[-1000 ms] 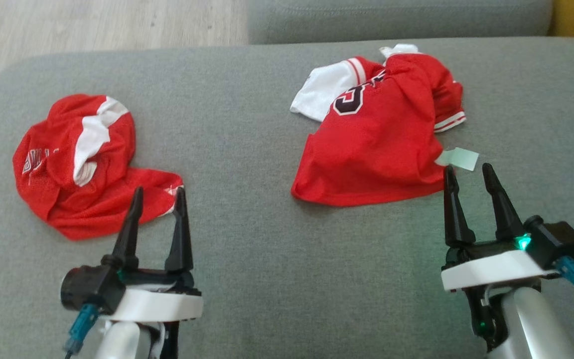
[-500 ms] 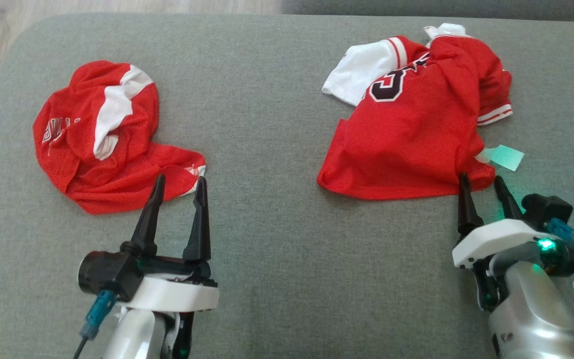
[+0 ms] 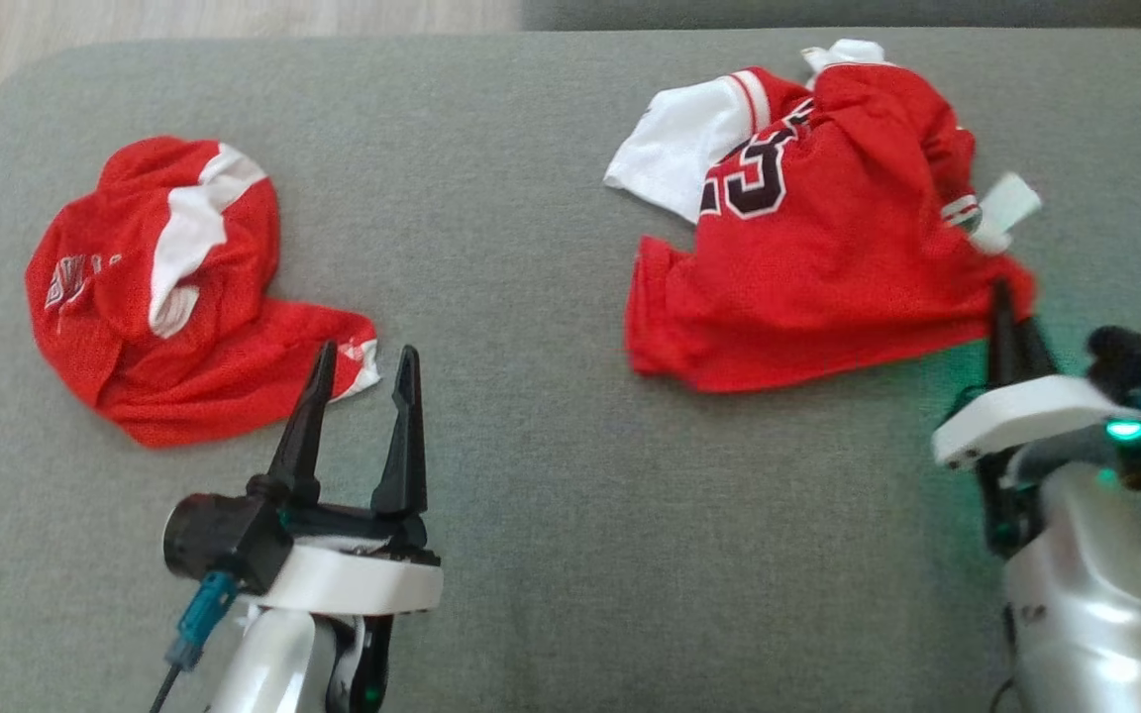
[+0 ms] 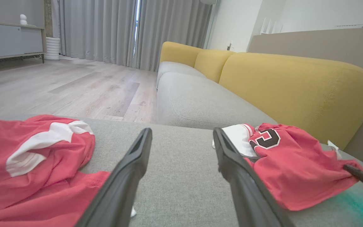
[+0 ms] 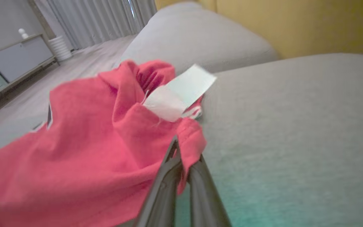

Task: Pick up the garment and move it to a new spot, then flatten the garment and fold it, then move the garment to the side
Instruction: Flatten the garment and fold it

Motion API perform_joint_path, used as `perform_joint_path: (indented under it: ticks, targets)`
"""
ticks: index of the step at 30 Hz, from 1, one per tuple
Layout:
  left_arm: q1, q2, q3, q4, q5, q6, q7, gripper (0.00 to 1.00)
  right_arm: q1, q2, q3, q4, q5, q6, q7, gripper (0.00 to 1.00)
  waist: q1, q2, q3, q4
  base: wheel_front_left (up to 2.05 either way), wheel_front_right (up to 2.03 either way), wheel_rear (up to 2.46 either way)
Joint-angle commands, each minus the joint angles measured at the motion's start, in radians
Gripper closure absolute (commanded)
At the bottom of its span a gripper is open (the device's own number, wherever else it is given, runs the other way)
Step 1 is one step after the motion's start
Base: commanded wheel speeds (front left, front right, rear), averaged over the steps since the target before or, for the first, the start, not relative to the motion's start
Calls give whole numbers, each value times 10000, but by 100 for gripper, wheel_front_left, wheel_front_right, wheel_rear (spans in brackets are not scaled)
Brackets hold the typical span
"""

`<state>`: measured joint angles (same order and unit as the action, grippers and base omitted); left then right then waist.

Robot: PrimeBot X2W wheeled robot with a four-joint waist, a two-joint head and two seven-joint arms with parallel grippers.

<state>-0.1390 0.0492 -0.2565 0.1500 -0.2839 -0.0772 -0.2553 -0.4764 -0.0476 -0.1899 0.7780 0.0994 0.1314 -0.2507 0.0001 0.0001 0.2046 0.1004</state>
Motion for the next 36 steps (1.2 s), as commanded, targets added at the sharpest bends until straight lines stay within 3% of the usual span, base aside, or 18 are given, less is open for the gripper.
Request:
perform_joint_path:
  ticks: [1,7,11,16,17,18,19,21,27,32,36]
  targets:
    - [-298,12,289,-294,-112,86,-64,0,90,-26,-168,-549,-316,-7,-108,100,-1,-1,-115,-121,0,0,0]
    - [-230,11,192,-323,-224,131,-64,0,101,-34,-3001,-2073,-2564,-7,-48,100,-1,-1,-340,-256,0,0,0]
    - [-210,11,111,-365,-362,178,-64,0,-339,-180,-4777,-3168,-3898,-7,565,100,-1,-1,-394,-187,0,0,0]
    - [-204,11,42,-379,-488,206,-64,0,-708,-211,-5940,-3920,-4905,-7,1221,100,-1,-1,-405,-39,0,0,0]
    - [-204,11,27,-385,-517,215,-64,0,-786,-214,-6161,-4047,-5110,-7,1293,88,-1,-1,-400,-1,0,0,0]
    - [-202,11,15,-388,-542,220,-64,0,-853,-206,-6339,-4176,-5329,-7,1316,23,-1,-1,-398,32,0,0,0]
    - [-197,11,5,-387,-560,222,-64,0,-925,-190,-6497,-4266,-5487,-7,1320,0,-1,-1,-397,62,0,0,0]
    - [-188,11,-5,-373,-586,223,-64,0,-1044,-142,-6677,-4334,-5680,-7,1298,0,-1,-1,-391,107,0,0,0]
    - [-156,11,34,-291,-585,218,-64,0,-969,-35,-5803,-3883,-5033,-7,733,0,-1,-1,-466,111,0,0,0]
    - [-94,11,96,-280,-510,203,-64,0,-290,-29,-3776,-3233,-3191,-7,207,0,-1,-1,-647,-10,0,0,0]
    - [2,11,135,-272,-447,177,-64,0,640,-28,-1466,-3090,-1428,-7,-20,0,-1,-1,-814,-104,0,0,0]
